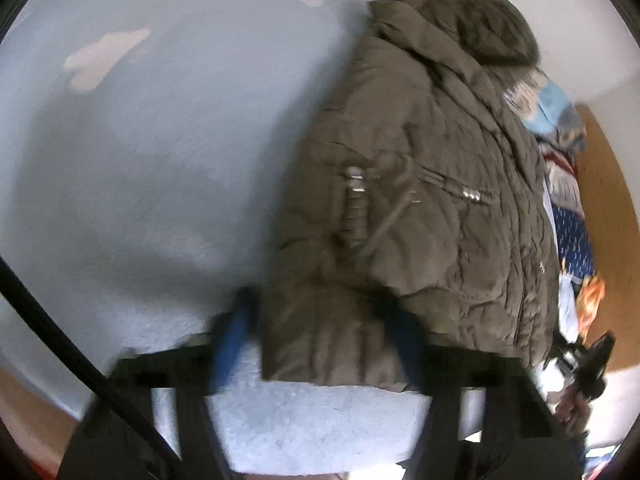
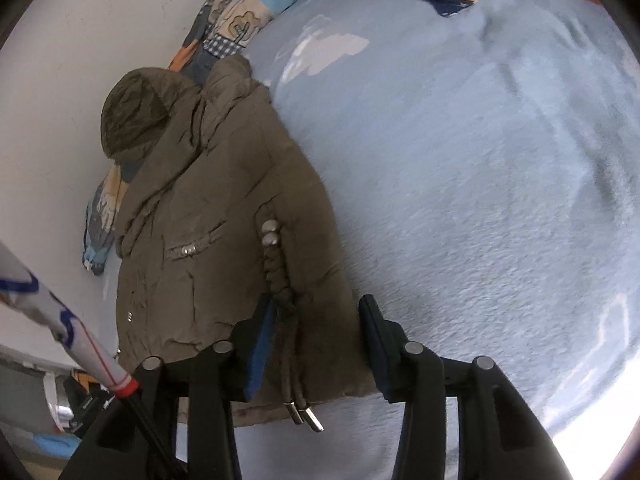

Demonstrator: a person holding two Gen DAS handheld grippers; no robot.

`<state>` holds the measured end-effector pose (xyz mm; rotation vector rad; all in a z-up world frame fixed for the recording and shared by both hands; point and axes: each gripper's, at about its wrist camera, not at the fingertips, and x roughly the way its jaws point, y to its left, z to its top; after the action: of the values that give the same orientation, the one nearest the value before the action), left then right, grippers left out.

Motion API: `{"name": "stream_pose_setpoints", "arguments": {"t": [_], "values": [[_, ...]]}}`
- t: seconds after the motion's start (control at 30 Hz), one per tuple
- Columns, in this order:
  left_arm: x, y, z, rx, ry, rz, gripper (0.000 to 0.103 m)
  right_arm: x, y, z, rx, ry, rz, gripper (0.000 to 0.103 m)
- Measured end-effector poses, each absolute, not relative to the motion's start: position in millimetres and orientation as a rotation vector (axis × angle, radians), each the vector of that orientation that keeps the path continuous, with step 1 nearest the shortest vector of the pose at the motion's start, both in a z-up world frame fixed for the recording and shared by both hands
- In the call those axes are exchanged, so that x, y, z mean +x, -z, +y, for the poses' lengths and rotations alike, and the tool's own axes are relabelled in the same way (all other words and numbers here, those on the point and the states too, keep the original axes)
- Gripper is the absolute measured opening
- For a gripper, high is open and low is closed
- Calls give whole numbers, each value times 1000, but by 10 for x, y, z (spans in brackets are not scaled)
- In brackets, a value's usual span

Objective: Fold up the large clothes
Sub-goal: 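Grasp the folded jacket edge with both grippers and flip it over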

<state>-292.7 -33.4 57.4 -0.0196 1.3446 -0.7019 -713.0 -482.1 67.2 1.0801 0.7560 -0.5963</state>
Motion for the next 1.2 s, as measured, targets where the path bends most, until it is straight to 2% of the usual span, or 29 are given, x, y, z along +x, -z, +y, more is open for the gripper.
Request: {"name": "stream_pose_setpoints", "arguments": {"t": [0.1,0.33,0.63,0.67,0.73,0.77,0.8,0.87,0.97,1.1,1.2], "values": [[-2990,-634,-400,34,701,1297,24,-7075,-753,-4747,1021,606,758,11],[-3193,-834,-434,140,689,1196,17,-7107,-980,-4520,941,609,716,8],[-3294,-961,-241,138,663,1185,17,-7314,-1169,-4144,916,593,708,8],[-3269,-931,-238,147,658,1193,17,-7337,-1171,-4121,912,597,715,8],[-3167,-842,-323,173,606,1213,33,-7352,-1117,-4123,911,631,740,9],[-3126,-819,-374,181,583,1222,37,-7333,-1065,-4147,920,639,759,10],[-3093,-818,-374,175,575,1227,38,-7316,-1019,-4166,932,646,777,14],[-3051,-898,-340,138,567,1205,40,-7329,-1000,-4190,948,666,787,17],[-2997,-1091,-239,109,506,1104,51,-7393,-1157,-4192,869,771,768,23],[-3027,-1257,-268,103,492,1016,52,-7454,-1444,-4120,751,845,668,25],[-3270,-1375,-470,161,539,962,52,-7225,-1521,-3987,684,740,676,25]]}}
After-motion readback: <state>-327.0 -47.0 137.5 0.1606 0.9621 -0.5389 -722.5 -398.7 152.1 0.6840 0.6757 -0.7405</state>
